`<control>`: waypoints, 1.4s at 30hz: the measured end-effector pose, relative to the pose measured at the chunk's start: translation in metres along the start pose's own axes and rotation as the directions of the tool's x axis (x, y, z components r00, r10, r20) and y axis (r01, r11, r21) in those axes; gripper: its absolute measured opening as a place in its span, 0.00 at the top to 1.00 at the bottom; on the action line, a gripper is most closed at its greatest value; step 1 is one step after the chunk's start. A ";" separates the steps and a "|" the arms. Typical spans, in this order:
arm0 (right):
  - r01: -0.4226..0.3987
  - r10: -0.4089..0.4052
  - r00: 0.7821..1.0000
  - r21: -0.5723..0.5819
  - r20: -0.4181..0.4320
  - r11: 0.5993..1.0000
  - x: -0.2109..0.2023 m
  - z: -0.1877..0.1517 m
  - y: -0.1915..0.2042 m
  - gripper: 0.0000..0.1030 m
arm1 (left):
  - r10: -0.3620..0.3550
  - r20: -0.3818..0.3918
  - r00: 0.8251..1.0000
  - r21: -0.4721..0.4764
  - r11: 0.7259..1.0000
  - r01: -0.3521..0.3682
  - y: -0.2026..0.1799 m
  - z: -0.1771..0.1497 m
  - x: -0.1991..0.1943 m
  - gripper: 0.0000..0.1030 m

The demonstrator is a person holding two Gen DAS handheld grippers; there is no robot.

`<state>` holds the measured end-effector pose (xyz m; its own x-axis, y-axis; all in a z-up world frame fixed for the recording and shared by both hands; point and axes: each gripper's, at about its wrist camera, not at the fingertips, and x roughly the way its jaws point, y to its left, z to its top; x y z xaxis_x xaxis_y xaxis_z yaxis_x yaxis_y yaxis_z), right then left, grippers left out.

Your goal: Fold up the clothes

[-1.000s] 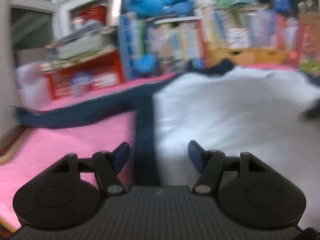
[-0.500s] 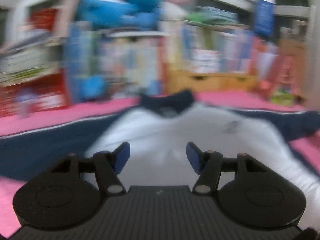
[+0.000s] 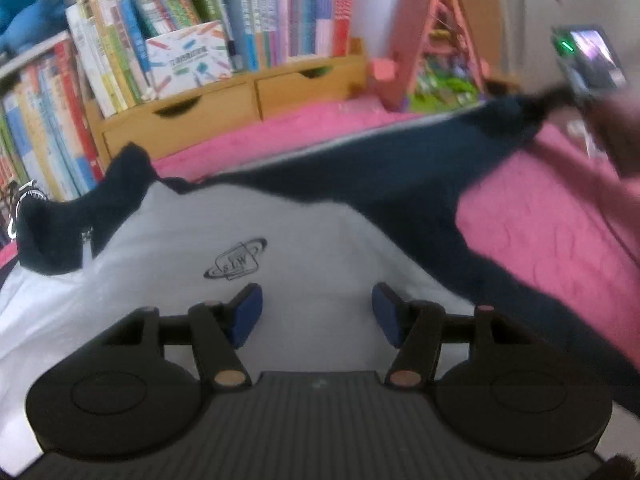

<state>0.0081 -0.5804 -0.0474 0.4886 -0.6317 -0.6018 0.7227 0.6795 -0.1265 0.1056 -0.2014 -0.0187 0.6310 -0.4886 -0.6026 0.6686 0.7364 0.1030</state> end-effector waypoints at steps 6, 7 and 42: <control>0.058 -0.054 0.995 -0.047 0.079 0.997 -0.011 0.004 0.002 0.42 | 0.049 0.043 0.998 -0.075 0.996 -0.046 0.043 -0.019 -0.044 0.42; -0.010 0.016 0.996 -0.070 0.089 0.998 -0.029 0.000 0.011 0.42 | 0.088 0.042 0.995 -0.086 0.993 -0.084 0.055 -0.025 -0.054 0.42; -0.431 0.429 0.902 -0.178 -0.055 0.884 -0.040 0.020 0.351 0.40 | 0.610 -0.173 0.773 -0.174 0.753 -0.634 0.290 -0.077 -0.065 0.29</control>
<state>0.2518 -0.3239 -0.0516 0.7237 -0.2579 -0.6401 0.3415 0.9399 0.0073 0.2280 0.0807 -0.0106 0.8276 0.1529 -0.5400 0.0350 0.9462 0.3216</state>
